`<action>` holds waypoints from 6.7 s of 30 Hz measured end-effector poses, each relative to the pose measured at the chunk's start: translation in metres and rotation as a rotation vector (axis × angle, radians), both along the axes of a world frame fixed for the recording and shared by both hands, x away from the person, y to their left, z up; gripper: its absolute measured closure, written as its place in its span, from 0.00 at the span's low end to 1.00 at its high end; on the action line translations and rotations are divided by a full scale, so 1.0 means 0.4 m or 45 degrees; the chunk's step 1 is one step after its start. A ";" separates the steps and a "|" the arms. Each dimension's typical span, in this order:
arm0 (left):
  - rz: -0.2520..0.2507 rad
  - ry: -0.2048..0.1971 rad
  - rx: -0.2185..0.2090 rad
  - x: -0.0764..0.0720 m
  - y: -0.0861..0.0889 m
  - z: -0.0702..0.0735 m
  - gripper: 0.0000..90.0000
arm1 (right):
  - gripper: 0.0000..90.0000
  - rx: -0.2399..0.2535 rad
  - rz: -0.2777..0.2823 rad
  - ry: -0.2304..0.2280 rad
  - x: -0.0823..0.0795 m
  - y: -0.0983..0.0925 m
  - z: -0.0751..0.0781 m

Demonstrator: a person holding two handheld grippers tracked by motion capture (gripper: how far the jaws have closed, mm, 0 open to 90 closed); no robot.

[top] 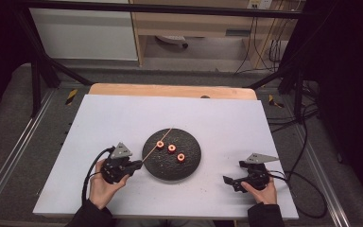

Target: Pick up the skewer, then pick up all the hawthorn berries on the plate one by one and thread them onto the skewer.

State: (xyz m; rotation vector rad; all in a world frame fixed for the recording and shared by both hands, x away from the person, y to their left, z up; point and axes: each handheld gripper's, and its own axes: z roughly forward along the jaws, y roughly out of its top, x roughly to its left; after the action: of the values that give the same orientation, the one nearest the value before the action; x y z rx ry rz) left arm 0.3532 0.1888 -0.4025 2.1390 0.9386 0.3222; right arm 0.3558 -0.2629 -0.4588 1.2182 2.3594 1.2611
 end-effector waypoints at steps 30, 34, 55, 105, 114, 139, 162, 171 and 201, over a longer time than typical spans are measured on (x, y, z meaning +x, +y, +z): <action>0.038 -0.065 -0.149 -0.066 0.106 -0.065 0.98 | 0.01 -0.069 0.002 -0.033 0.003 0.083 0.031; 0.043 -0.066 -0.152 -0.067 0.112 -0.066 0.98 | 0.01 -0.077 0.012 -0.026 0.004 0.100 0.036; 0.030 -0.075 -0.154 -0.071 0.113 -0.069 0.98 | 0.03 -0.184 0.071 -0.030 0.045 0.229 0.120; 0.016 -0.065 -0.129 -0.065 0.110 -0.078 0.98 | 0.64 -0.440 0.204 0.364 0.219 0.488 0.122; 0.012 -0.064 -0.126 -0.065 0.108 -0.078 0.98 | 0.68 -0.439 0.196 0.397 0.226 0.488 0.119; 0.014 -0.092 -0.126 -0.074 0.102 -0.077 0.98 | 0.69 -0.145 0.120 0.324 0.173 0.422 0.203; 0.027 -0.098 -0.154 -0.079 0.096 -0.078 0.98 | 0.69 0.443 -0.066 0.077 0.097 0.407 0.128; 0.045 -0.105 -0.167 -0.080 0.098 -0.078 0.98 | 0.69 0.625 -0.150 0.007 0.083 0.429 0.098; 0.040 -0.129 -0.199 -0.094 0.067 -0.083 0.98 | 0.70 1.039 -0.375 -0.102 0.119 0.437 0.111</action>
State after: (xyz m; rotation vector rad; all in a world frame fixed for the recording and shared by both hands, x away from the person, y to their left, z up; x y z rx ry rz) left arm 0.3155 0.2156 -0.4358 1.9489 0.9094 0.3576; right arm 0.4035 -0.0881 -0.4143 1.5849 1.5277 2.1837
